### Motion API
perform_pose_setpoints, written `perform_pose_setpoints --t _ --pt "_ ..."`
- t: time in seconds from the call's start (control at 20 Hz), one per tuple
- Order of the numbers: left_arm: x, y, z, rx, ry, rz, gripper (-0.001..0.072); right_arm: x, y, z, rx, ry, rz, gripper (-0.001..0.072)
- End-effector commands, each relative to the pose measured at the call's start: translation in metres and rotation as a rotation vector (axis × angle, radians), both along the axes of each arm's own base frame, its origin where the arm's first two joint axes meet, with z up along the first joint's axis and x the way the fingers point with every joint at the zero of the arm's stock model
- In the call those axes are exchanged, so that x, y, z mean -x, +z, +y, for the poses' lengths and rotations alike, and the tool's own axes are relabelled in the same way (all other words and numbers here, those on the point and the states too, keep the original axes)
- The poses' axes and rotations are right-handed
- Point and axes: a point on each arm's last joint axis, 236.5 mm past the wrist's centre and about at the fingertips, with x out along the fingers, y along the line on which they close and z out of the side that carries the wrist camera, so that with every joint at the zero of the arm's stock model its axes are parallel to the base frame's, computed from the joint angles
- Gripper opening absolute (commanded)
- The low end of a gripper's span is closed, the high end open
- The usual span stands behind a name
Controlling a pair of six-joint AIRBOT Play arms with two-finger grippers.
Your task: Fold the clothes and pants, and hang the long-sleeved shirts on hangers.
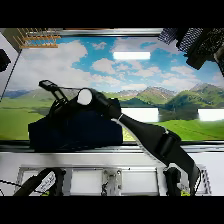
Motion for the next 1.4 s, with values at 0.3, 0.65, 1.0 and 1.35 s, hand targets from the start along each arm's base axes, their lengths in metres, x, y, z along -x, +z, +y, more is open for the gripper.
perform_pose_setpoints --t 0.3,0.65,1.0,1.35 --pt "0.006 0.015 -0.002 -0.010 0.001 -0.040 0.0009 0.056 -0.015 0.058 -0.207 0.103 -0.059 0.0720" --pt "0.015 0.022 -0.005 -0.015 -0.002 -0.048 0.0009 0.025 -0.024 0.036 -0.175 0.106 -0.049 0.0720" --pt "0.023 0.010 -0.007 -0.009 -0.011 0.011 0.0009 0.001 -0.063 0.004 0.185 0.039 -0.335 0.0720" --pt "0.024 0.010 -0.008 -0.007 -0.013 0.015 0.0008 -0.041 -0.015 -0.060 0.422 -0.095 -0.614 0.0720"
